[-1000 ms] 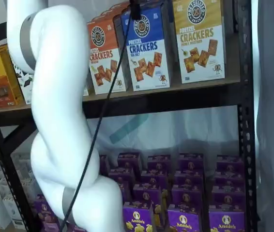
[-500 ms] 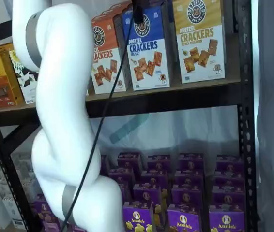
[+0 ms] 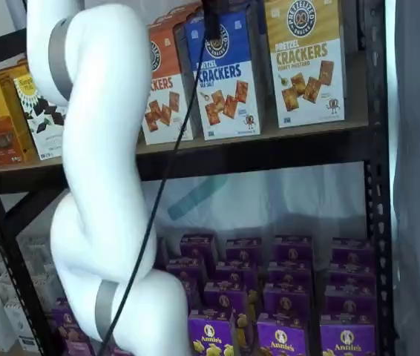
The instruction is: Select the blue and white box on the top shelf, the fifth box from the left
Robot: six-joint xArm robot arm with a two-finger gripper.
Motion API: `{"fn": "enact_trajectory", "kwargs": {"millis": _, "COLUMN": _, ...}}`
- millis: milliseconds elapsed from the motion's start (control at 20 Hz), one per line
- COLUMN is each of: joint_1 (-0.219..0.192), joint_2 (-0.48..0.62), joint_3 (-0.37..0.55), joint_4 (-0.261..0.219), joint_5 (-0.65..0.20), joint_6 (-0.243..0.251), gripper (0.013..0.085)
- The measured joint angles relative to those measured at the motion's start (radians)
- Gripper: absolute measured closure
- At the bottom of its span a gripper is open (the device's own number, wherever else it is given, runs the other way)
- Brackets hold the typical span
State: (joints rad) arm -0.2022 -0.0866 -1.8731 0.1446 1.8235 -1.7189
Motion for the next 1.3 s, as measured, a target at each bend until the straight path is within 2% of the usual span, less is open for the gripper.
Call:
{"fn": "enact_trajectory", "kwargs": {"millis": 550, "joint_1": 0.055, "joint_2": -0.015, "joint_3": 0.054, "joint_4": -0.061, "joint_5": -0.026, "joint_6": 0.03, "gripper": 0.013}}
{"fn": "enact_trajectory", "kwargs": {"millis": 900, "joint_1": 0.067, "joint_2": -0.028, "joint_3": 0.09, "joint_4": -0.063, "joint_5": -0.054, "joint_6": 0.039, "gripper": 0.013}}
{"fn": "enact_trajectory", "kwargs": {"millis": 1050, "joint_1": 0.069, "joint_2": -0.03, "joint_3": 0.095, "joint_4": -0.064, "joint_5": -0.06, "joint_6": 0.042, "gripper": 0.025}}
{"fn": "enact_trajectory", "kwargs": {"millis": 1100, "joint_1": 0.07, "joint_2": -0.031, "joint_3": 0.096, "joint_4": -0.064, "joint_5": -0.061, "joint_6": 0.043, "gripper": 0.025}}
{"fn": "enact_trajectory", "kwargs": {"millis": 1150, "joint_1": 0.071, "joint_2": -0.031, "joint_3": 0.096, "joint_4": -0.065, "joint_5": -0.062, "joint_6": 0.043, "gripper": 0.029}}
{"fn": "enact_trajectory", "kwargs": {"millis": 1300, "joint_1": 0.073, "joint_2": -0.031, "joint_3": 0.097, "joint_4": -0.068, "joint_5": -0.062, "joint_6": 0.044, "gripper": 0.029}}
